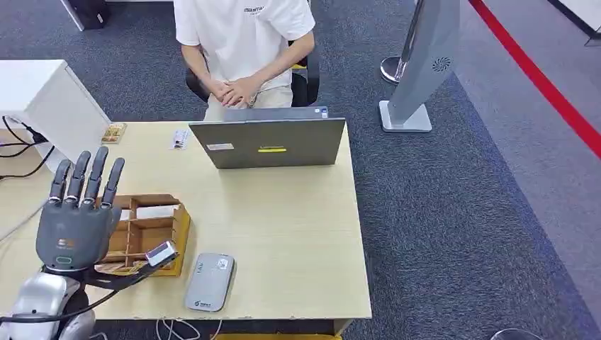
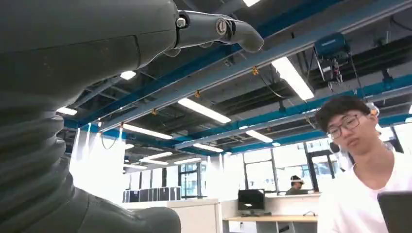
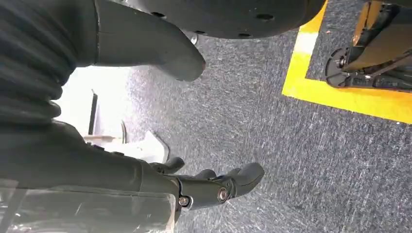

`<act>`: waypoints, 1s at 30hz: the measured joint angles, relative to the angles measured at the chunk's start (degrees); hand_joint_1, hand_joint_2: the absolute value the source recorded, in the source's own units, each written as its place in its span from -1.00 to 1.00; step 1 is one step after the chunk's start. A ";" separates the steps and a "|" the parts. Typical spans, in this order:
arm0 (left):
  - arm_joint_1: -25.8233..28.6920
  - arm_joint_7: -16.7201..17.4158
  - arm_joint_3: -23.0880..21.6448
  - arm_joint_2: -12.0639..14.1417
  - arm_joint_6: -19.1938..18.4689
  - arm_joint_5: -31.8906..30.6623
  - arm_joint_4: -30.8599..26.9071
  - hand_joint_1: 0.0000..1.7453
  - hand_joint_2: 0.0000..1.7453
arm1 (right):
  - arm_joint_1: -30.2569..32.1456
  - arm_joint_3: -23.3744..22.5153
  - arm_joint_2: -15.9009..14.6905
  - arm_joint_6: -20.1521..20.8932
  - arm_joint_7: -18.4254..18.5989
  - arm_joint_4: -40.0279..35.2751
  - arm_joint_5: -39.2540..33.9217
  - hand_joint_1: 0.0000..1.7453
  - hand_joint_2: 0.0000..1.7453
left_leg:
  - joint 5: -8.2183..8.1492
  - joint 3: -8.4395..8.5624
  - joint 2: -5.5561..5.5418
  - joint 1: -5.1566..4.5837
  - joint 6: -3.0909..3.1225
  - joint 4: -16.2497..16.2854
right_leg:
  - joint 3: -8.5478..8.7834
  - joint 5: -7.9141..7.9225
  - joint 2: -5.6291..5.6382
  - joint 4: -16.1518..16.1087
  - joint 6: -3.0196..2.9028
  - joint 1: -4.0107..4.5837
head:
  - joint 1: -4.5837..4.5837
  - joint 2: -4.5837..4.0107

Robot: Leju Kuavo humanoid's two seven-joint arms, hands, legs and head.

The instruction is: Pass the card to the sensor for recognition and then transmit it.

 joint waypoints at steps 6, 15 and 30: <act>4.54 0.06 -1.88 1.07 -1.10 0.55 -1.88 -1.00 1.00 | 0.04 -1.03 0.00 -0.33 0.00 0.00 -0.75 -1.00 1.00 | -0.02 -0.02 0.01 0.00 0.00 0.00 | -0.02 -0.02 0.02 -0.01 0.01 0.00 | 0.00 0.00; 10.49 -0.11 -4.02 1.16 -3.00 1.36 -4.61 -1.00 1.00 | -0.28 -2.32 0.24 -1.11 -2.71 -0.02 -1.10 -1.00 1.00 | -0.02 -0.01 0.00 0.00 0.00 -0.01 | 0.00 -0.03 -0.01 -0.01 0.02 0.00 | -0.02 0.00; 14.48 -2.10 -7.26 1.12 -6.93 5.01 -5.47 -1.00 1.00 | -0.28 -3.48 0.33 -1.03 -3.10 -0.02 -0.90 -1.00 1.00 | -0.02 -0.02 -0.01 0.00 0.00 -0.01 | 0.00 -0.03 -0.04 -0.01 0.02 0.00 | 0.00 0.00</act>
